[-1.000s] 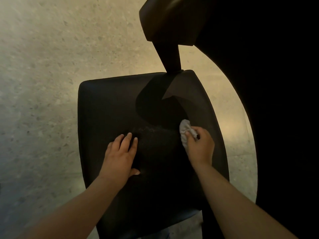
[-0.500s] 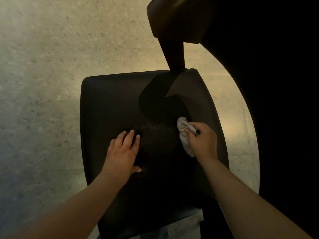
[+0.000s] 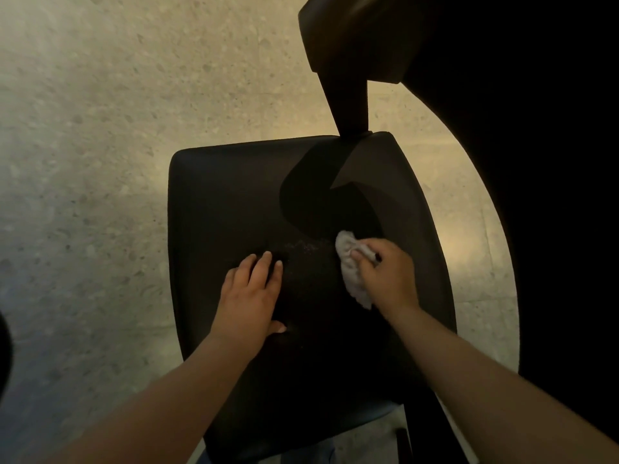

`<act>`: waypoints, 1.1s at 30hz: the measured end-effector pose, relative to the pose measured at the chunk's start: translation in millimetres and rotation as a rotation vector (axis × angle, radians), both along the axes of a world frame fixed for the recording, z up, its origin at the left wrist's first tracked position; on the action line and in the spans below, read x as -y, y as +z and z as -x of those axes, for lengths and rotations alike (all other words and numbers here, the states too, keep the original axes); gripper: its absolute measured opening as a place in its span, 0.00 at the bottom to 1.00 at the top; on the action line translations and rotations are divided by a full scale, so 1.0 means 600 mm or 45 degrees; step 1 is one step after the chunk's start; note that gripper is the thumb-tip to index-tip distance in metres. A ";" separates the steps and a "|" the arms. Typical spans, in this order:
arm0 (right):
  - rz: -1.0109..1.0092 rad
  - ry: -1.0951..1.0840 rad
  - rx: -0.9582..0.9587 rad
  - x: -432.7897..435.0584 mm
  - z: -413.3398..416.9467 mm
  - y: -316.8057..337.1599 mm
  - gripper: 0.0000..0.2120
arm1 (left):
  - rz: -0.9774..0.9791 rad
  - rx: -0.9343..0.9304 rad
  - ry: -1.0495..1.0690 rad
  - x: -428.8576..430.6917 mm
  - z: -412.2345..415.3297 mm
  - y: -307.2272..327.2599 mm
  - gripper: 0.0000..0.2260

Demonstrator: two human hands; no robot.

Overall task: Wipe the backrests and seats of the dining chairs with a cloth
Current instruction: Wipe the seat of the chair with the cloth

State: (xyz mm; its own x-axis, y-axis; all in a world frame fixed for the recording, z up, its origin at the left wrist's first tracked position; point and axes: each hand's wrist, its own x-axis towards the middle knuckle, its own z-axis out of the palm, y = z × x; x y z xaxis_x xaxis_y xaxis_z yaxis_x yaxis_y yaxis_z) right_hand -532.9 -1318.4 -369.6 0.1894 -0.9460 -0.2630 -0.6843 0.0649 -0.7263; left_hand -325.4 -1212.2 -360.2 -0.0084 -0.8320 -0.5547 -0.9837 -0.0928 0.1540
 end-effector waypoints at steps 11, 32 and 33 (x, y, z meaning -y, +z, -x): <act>-0.023 -0.003 -0.043 -0.009 -0.039 -0.006 0.09 | 0.025 -0.009 -0.006 -0.004 -0.003 -0.004 0.47; 0.115 0.023 0.026 0.031 -0.059 0.030 0.08 | 0.180 -0.126 0.047 -0.052 -0.029 0.006 0.46; 0.144 -0.007 0.007 0.048 -0.063 0.033 0.08 | 0.191 -0.088 0.054 -0.060 -0.032 0.006 0.46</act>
State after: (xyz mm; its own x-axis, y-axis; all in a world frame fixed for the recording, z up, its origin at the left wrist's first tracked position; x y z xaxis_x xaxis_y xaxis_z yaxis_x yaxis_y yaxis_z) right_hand -495.2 -1347.1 -350.0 0.1853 -0.9706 -0.1536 -0.6802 -0.0138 -0.7329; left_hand -306.2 -1176.1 -356.6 -0.0055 -0.9059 -0.4235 -0.9659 -0.1049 0.2367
